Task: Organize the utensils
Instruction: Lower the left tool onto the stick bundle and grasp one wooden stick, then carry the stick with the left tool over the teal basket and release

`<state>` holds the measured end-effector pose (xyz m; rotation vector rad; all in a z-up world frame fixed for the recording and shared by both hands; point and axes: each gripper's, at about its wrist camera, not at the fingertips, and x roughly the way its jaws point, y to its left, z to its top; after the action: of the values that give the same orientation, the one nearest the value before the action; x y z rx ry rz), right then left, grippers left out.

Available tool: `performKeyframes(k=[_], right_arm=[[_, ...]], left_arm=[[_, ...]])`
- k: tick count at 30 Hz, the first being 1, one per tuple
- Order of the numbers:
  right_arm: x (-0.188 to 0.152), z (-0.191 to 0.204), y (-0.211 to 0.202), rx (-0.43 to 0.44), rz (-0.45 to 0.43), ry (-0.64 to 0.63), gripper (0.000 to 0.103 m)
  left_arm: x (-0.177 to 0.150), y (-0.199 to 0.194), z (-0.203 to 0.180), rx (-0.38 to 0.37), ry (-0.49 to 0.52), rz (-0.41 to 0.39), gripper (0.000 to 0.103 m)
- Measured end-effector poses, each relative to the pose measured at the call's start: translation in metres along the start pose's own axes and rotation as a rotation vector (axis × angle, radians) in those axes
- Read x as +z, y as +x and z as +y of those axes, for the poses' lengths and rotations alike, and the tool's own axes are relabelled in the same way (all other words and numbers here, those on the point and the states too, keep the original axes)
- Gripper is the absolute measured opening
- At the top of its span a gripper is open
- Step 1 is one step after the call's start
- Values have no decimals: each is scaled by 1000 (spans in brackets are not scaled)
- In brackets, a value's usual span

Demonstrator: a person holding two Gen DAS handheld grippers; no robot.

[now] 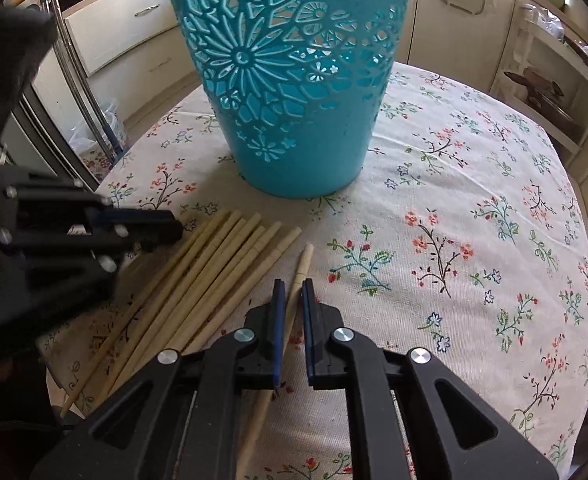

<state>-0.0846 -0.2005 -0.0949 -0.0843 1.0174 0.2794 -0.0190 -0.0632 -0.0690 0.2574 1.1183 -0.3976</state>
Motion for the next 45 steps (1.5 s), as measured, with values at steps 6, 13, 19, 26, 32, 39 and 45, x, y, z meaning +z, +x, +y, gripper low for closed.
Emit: performKeyframes(k=[6,13,19,26,32,39,45], right_arm=[[-3,-1,-2,8,-12,24,8],[-4,-5,-3,11,-18,58,8],[-4,-7,-3,10,-29,62,8],[-4,-7,-1,2,-49,54,9],[0,-4,1,-14,-53,40,9],[5,-9,2,19,-21,51,9],[8,-4,4,-1,-1,20,7]], left_arm=[[22,-115,34,-13,-86,-303,4],[61,-218,24,-56,-140,-796,4],[108,-201,16,-41,-229,-940,4],[125,-151,17,22,-284,-953,4],[122,-114,18,84,-227,-856,4],[110,-94,24,83,-200,-764,5],[102,-98,26,59,-191,-763,11]])
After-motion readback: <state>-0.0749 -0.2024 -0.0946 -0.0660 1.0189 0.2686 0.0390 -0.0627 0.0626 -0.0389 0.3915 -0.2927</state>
